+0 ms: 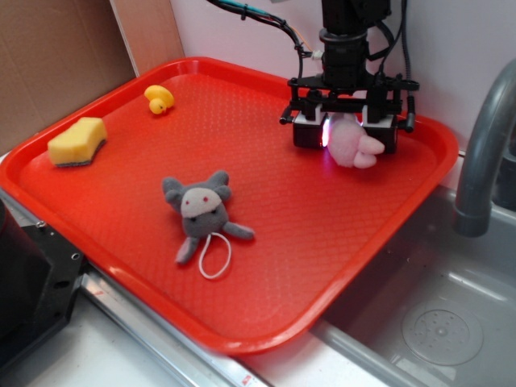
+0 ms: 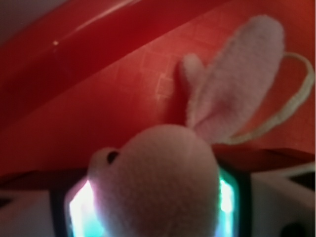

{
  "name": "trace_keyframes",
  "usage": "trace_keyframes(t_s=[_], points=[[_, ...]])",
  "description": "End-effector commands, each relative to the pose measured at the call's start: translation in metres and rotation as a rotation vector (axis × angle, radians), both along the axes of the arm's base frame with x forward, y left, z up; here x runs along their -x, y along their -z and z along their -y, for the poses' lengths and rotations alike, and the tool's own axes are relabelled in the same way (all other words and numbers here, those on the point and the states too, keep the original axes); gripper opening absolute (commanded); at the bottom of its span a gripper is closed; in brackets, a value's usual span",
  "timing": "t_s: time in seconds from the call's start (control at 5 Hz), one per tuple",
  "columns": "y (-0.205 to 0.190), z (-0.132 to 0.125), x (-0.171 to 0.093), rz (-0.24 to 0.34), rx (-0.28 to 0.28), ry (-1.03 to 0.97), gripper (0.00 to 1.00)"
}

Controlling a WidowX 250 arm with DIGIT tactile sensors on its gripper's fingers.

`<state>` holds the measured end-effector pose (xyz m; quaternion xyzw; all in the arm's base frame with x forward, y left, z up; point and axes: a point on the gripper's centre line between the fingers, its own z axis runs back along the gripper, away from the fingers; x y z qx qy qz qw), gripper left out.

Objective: Grab the pink bunny.

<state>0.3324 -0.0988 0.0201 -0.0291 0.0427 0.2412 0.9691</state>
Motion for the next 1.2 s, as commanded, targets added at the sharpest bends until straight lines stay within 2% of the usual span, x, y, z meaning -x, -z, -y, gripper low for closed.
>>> trace_keyframes(t_s=[0.0, 0.2, 0.4, 0.6, 0.8, 1.0], points=[[-0.107, -0.050, 0.088, 0.185, -0.088, 0.471, 0.00], [-0.157, -0.097, 0.142, 0.208, -0.129, 0.431, 0.00], [-0.150, -0.145, 0.094, 0.208, -0.137, 0.389, 0.00], [-0.159, -0.178, 0.047, 0.250, -0.136, 0.331, 0.00], [-0.150, -0.182, 0.012, 0.242, -0.177, 0.293, 0.00], [-0.132, -0.176, 0.007, 0.166, -0.186, 0.281, 0.00]])
